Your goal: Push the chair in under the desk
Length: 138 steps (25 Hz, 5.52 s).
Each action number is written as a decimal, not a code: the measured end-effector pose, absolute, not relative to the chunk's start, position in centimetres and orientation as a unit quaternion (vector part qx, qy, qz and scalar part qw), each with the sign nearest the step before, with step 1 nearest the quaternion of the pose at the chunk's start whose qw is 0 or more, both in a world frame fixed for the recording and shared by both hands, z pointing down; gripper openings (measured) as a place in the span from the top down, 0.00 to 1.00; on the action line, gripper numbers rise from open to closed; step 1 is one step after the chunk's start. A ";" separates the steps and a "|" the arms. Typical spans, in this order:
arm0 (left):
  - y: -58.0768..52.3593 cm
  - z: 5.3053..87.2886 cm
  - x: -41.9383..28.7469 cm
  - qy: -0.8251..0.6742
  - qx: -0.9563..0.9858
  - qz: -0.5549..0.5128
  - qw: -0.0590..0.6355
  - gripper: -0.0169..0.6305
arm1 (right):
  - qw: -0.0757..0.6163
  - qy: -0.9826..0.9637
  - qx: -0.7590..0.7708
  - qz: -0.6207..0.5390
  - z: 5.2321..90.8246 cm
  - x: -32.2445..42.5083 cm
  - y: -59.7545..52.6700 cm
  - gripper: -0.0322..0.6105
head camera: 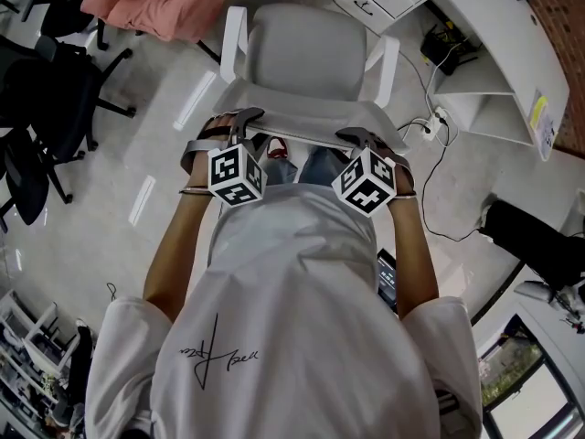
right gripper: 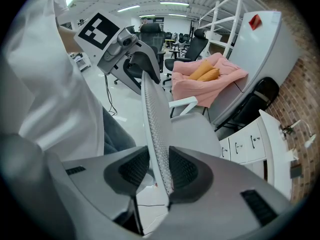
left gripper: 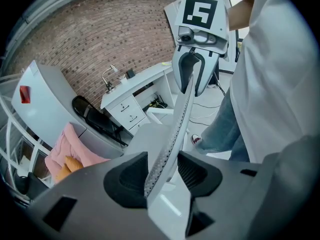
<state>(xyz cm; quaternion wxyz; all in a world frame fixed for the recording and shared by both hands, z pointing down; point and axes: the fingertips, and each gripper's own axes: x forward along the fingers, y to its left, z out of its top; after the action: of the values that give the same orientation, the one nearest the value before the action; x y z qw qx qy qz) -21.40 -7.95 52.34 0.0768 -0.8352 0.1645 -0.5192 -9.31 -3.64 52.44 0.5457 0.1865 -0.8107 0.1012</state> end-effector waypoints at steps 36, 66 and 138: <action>-10.6 52.8 -17.1 0.108 -0.833 -0.528 0.127 0.66 | 0.540 -0.790 0.252 0.140 52.4 -6.2 -3.4 0.74; -8.9 52.9 -9.3 0.068 -0.838 -0.522 0.146 0.66 | 0.522 -0.775 0.315 0.168 52.5 1.3 -1.4 0.73; -13.1 53.6 5.2 -0.029 -0.830 -0.511 0.223 0.66 | 0.495 -0.731 0.422 0.206 53.2 13.7 -2.9 0.73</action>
<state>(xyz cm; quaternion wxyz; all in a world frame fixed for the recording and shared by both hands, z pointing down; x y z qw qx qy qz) 5.24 -13.09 53.62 0.2230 -0.8297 -0.0288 -0.5109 13.74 -2.87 53.17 0.4948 0.4225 -0.7308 0.2063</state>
